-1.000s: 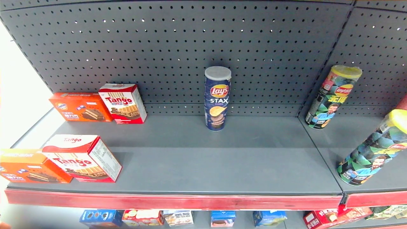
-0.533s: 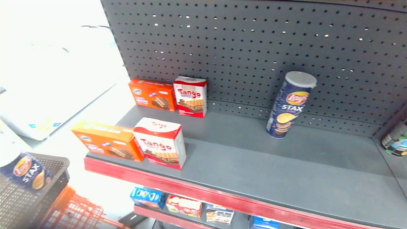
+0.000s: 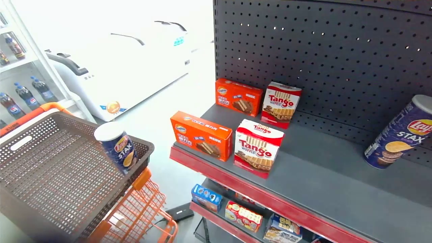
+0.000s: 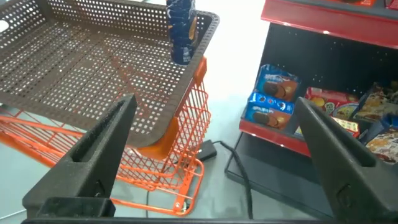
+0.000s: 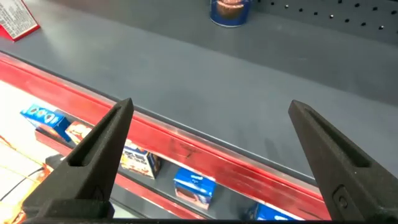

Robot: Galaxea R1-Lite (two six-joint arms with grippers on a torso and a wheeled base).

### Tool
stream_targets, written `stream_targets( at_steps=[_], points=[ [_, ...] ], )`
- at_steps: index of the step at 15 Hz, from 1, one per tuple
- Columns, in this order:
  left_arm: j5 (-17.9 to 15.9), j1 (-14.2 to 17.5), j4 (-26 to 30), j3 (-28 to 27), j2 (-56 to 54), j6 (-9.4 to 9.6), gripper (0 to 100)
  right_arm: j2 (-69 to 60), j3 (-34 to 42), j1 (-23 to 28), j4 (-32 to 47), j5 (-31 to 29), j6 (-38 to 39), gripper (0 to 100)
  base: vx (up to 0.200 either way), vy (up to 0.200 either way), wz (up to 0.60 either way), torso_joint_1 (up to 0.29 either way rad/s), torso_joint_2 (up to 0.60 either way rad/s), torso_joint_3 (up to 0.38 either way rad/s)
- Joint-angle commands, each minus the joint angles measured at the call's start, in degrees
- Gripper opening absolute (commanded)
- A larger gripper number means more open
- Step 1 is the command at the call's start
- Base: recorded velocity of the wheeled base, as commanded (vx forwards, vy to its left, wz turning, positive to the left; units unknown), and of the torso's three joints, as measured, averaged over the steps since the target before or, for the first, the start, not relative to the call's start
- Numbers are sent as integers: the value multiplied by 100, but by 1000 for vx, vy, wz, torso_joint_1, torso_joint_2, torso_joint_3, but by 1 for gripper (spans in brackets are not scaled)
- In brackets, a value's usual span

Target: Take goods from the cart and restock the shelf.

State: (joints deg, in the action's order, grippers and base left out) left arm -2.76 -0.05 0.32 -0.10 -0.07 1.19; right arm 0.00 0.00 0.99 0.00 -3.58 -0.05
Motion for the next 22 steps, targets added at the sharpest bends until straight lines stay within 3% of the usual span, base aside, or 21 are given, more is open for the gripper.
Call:
stream_targets(
  at_steps=[1,5,7,9,12,14,16,17,18,20,22],
  points=[
    [-6,5,-5,1,7,4,100,0,0,-2,0,-2,-4,100,0,0,0,0,0,0],
    [109,5,-5,1,7,12,100,0,0,-2,0,-2,-4,100,0,0,0,0,0,0],
    [258,5,179,-377,7,65,100,0,0,-2,0,-2,-4,100,0,0,0,0,0,0],
    [284,-4,689,-1001,614,65,100,0,0,-2,0,-2,-4,100,0,0,0,0,0,0],
    [267,-21,601,-1388,2011,-23,100,0,0,-2,0,-2,-4,100,0,0,0,0,0,0],
    [267,-101,-295,-1502,3207,-67,100,0,0,-2,0,-2,-4,100,0,0,0,0,0,0],
    [152,339,-963,-1537,4226,-163,100,0,0,-2,0,-2,-4,100,0,0,0,0,0,0],
    [38,400,-1438,-1572,4771,-181,100,0,0,-2,0,-2,-4,100,0,0,0,0,0,0],
    [29,400,-1473,-1572,4806,-181,100,0,0,7,0,-2,-4,100,0,0,0,0,0,0],
    [-50,699,-2088,-1906,6151,21,100,0,0,-2,0,-2,-4,100,0,0,0,0,0,0],
    [-23,743,-2721,-1950,6977,39,100,0,0,-2,0,-2,-4,100,0,0,0,0,0,0]
  ],
)
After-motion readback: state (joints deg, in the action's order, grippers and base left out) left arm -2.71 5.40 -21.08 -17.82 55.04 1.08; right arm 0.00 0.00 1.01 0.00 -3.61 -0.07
